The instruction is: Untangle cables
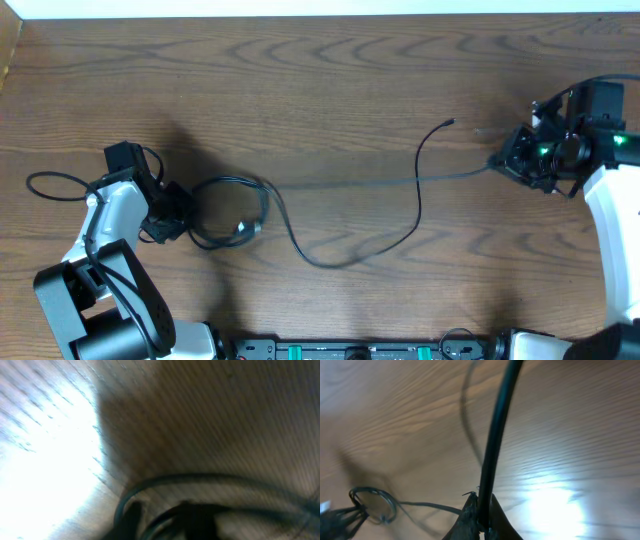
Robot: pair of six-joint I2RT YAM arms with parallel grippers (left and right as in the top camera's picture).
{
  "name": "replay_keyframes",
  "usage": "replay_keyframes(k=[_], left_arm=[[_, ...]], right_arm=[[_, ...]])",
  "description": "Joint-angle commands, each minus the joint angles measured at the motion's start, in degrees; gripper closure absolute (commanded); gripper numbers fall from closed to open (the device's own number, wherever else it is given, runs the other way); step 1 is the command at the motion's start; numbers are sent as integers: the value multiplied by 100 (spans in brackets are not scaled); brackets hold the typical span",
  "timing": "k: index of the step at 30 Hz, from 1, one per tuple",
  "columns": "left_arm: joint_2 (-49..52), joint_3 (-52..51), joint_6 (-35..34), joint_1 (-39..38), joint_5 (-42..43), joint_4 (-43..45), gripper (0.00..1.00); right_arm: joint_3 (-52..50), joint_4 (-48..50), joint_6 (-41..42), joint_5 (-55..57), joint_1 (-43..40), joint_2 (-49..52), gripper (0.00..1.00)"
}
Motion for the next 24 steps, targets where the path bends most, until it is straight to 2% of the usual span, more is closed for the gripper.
replay_keyframes(k=[1, 5, 11, 15, 18, 24], left_arm=[[-42, -81, -70, -57, -72, -2, 24], [-42, -81, 219, -214, -2, 44, 14], [-50, -44, 1410, -584, 1429, 348, 14], [-52, -20, 1412, -885, 1425, 319, 14], [-50, -22, 1410, -1108, 1423, 273, 20], [-48, -22, 1401, -1499, 1388, 271, 23]], right_arm=[[186, -50, -295, 791, -103, 153, 99], [188, -107, -302, 1032, -107, 273, 99], [509, -570, -577, 990, -105, 396, 99], [927, -927, -1248, 249, -105, 426, 99], [1054, -1021, -1440, -382, -101, 426, 99], [1034, -1034, -1480, -278, -4, 522, 99]])
